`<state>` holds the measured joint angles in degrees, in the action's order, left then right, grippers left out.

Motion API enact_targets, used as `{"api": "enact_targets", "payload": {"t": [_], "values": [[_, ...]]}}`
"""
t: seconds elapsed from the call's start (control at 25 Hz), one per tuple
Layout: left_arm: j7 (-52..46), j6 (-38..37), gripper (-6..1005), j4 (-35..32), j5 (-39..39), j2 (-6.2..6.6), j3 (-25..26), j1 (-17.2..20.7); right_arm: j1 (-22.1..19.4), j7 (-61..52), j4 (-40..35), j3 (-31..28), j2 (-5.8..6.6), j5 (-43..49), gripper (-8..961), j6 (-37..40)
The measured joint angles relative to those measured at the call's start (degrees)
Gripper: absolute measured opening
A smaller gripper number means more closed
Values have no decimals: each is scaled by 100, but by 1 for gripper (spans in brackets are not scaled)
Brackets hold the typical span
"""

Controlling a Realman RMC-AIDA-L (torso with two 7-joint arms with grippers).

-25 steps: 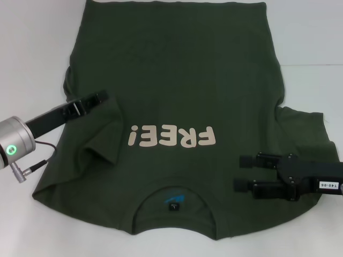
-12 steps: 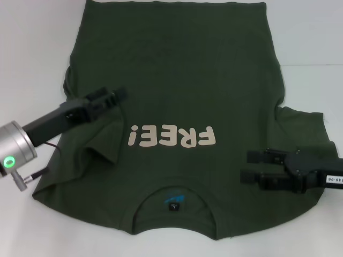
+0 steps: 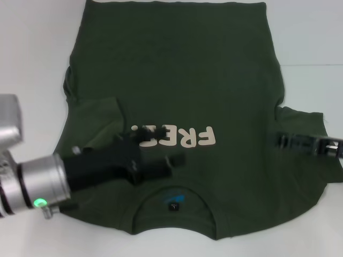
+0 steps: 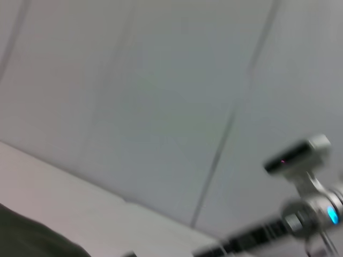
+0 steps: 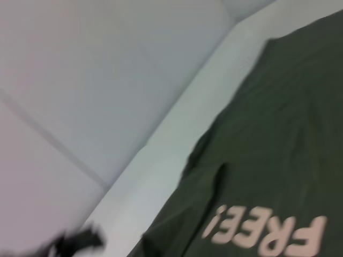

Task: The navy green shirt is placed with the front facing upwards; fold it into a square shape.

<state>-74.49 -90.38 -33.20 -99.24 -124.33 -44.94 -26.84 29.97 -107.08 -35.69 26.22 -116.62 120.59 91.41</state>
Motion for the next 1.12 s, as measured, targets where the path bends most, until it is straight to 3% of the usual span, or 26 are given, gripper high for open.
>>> {"api": "enact_targets", "payload": {"t": [0.12,0.48,0.84,1.12], "values": [[168,162,834,2,-96,-3,-393,2,-5,-457,0,-141,67,-2,900,-217],[320,49,835,-25,-269,-4,-943,-36,-122,-1718,30,-201,313,214,900,-728],[324,-6,834,-27,-399,15,-995,-76,-232,-2202,2,-199,505,505,900,-969],[327,25,833,-3,-432,4,-999,-76,-417,-2251,0,-259,537,509,900,-1505]]}}
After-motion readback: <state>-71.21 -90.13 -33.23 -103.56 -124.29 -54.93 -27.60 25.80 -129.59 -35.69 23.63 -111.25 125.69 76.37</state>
